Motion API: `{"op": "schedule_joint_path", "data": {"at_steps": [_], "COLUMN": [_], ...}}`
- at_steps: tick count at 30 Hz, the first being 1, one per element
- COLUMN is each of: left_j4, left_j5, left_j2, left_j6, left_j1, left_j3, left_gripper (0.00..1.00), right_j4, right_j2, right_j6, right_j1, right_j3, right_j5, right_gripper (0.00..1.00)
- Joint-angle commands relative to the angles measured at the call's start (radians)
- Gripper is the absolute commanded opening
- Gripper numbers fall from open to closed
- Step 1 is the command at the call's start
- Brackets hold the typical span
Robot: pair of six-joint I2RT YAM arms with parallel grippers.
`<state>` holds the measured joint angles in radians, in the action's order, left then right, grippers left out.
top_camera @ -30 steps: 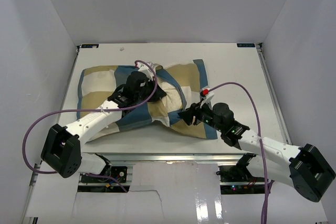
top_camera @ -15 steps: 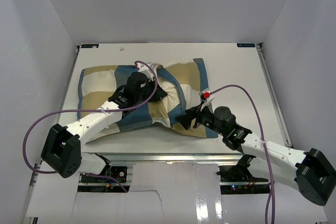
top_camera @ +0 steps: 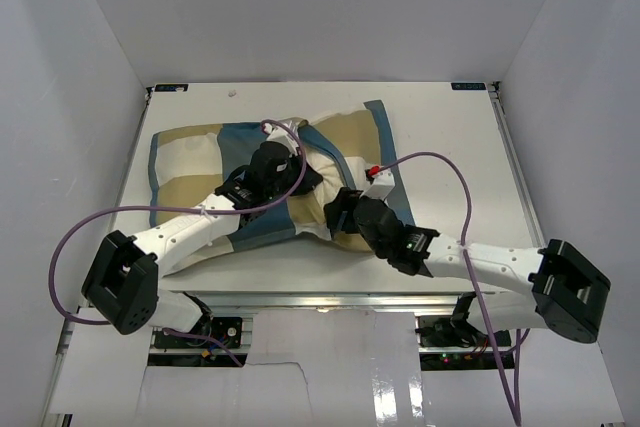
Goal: Remove the pillowcase from the pillow
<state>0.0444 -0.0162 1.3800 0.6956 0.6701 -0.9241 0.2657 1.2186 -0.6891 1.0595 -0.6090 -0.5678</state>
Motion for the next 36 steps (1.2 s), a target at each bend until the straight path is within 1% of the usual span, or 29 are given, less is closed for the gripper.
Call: {"op": "schedule_joint_path", "data": {"at_steps": [1, 3, 4, 5, 6, 7, 8, 9, 14, 19, 21, 23, 26, 27, 29, 32, 34, 36], "left_j4": [-0.123, -0.097, -0.054, -0.014, 0.014, 0.055, 0.064, 0.072, 0.117, 0.161, 0.179, 0.201, 0.209, 0.206, 0.204, 0.204, 0.203, 0.204], "left_j5": [-0.001, 0.03, 0.065, 0.084, 0.102, 0.114, 0.125, 0.127, 0.136, 0.186, 0.215, 0.239, 0.251, 0.249, 0.251, 0.245, 0.24, 0.239], "left_j2": [-0.047, -0.076, -0.084, -0.09, -0.101, -0.104, -0.108, -0.117, -0.121, -0.133, -0.131, -0.128, -0.128, -0.128, -0.125, -0.116, -0.11, -0.101], "left_j6": [0.038, 0.038, 0.036, 0.035, 0.035, 0.035, 0.035, 0.035, 0.044, 0.036, 0.033, 0.027, 0.028, 0.031, 0.038, 0.044, 0.044, 0.044], "left_j1": [0.023, 0.022, 0.022, 0.022, 0.022, 0.022, 0.022, 0.022, 0.022, 0.022, 0.022, 0.022, 0.022, 0.022, 0.022, 0.022, 0.022, 0.022], "left_j3": [-0.032, -0.042, -0.053, -0.085, -0.103, -0.119, -0.143, -0.154, -0.197, -0.222, -0.234, -0.24, -0.234, -0.233, -0.229, -0.232, -0.234, -0.231], "left_gripper": [0.0, 0.0, 0.0, 0.0, 0.0, 0.0, 0.0, 0.0, 0.0, 0.0, 0.0, 0.0, 0.0, 0.0, 0.0, 0.0, 0.0, 0.0], "right_j4": [-0.111, -0.111, -0.105, -0.085, -0.021, 0.007, 0.029, 0.052, 0.041, 0.041, 0.041, 0.044, 0.081, 0.084, 0.108, 0.112, 0.128, 0.167], "right_j2": [0.067, 0.07, 0.062, 0.049, 0.014, -0.005, -0.031, -0.039, -0.024, -0.024, -0.044, -0.076, -0.115, -0.125, -0.148, -0.172, -0.195, -0.215], "right_j6": [-0.17, -0.194, -0.214, -0.216, -0.205, -0.181, -0.17, -0.161, -0.147, -0.147, -0.148, -0.147, -0.102, -0.09, -0.075, -0.058, -0.044, -0.026], "right_j1": [0.007, 0.007, 0.007, 0.007, 0.007, 0.007, 0.007, 0.007, 0.005, 0.0, -0.001, -0.001, -0.001, -0.001, -0.001, -0.001, -0.001, -0.001], "right_j3": [-0.069, -0.04, 0.009, 0.041, 0.075, 0.109, 0.158, 0.172, 0.186, 0.204, 0.222, 0.235, 0.261, 0.267, 0.281, 0.293, 0.308, 0.324], "right_j5": [-0.207, -0.23, -0.234, -0.237, -0.236, -0.236, -0.234, -0.233, -0.234, -0.234, -0.23, -0.23, -0.208, -0.204, -0.181, -0.166, -0.158, -0.136], "right_gripper": [0.73, 0.59, 0.49, 0.45, 0.43, 0.37, 0.35, 0.32, 0.33, 0.46, 0.49, 0.5, 0.45, 0.42, 0.4, 0.35, 0.3, 0.18]}}
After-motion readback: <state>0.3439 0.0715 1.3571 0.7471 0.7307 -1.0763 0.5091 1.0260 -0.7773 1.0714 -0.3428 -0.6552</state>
